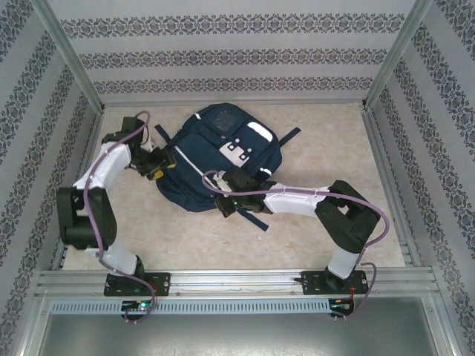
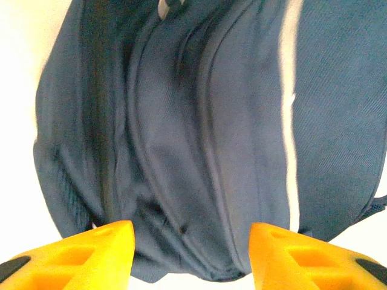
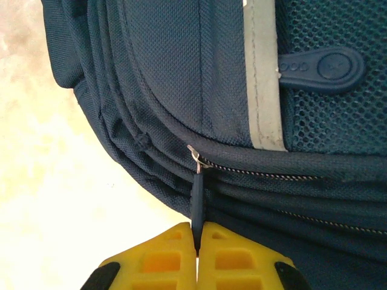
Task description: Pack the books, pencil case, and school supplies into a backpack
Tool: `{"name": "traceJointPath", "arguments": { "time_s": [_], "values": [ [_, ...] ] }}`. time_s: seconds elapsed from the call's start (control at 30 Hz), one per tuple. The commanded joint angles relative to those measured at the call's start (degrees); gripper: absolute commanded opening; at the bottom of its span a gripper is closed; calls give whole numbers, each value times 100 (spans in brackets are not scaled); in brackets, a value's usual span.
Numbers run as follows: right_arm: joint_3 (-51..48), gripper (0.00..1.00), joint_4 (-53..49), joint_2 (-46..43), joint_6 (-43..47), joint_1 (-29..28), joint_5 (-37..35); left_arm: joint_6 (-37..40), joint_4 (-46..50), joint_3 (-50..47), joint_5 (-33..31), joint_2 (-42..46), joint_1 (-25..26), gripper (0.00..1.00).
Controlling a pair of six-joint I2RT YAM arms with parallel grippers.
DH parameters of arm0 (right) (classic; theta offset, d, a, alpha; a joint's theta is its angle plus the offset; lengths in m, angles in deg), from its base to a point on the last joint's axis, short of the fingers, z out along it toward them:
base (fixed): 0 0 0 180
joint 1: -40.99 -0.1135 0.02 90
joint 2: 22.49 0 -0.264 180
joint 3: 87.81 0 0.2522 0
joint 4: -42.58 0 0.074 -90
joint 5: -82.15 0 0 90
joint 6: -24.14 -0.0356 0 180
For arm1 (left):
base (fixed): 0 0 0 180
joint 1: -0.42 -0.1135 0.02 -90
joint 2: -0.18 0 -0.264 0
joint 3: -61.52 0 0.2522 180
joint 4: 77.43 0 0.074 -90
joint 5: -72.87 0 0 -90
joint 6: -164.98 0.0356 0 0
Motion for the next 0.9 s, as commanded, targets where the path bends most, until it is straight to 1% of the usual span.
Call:
{"name": "traceJointPath", "arguments": {
  "time_s": [0.0,0.13,0.2,0.23,0.27,0.3,0.37,0.5,0.6,0.67,0.77,0.8,0.87],
  "values": [
    [158,0,-364,125,177,34,292,-1066,-736,-605,-147,525,362,53],
    [137,1,-511,103,398,45,285,-1535,-1015,-810,-736,813,888,56],
    [143,3,-523,119,439,56,286,-1633,-1069,-840,-900,811,1022,57],
    [152,5,-548,134,466,67,270,-1689,-1112,-880,-990,784,1120,57],
    [226,11,-605,199,487,99,253,-1888,-1213,-931,-1244,592,1327,58],
    [281,18,-570,294,453,130,232,-1919,-1197,-830,-1309,283,1417,58],
    [371,21,-543,371,444,131,292,-1894,-1181,-689,-1464,109,1469,58],
    [521,27,-511,505,385,126,320,-1825,-1221,-503,-2005,-62,1666,59],
    [627,30,-486,584,356,114,315,-1795,-1191,-347,-2142,-291,1794,59],
    [706,31,-517,632,364,113,261,-1868,-1295,-348,-2225,-390,1878,58],
    [773,31,-511,730,356,106,216,-1943,-1456,-378,-2339,-545,1998,54],
    [784,29,-509,779,360,97,206,-1979,-1492,-390,-2359,-596,2027,52],
    [802,18,-517,852,366,88,163,-2065,-1588,-470,-2428,-634,2077,49]
  ]
}}
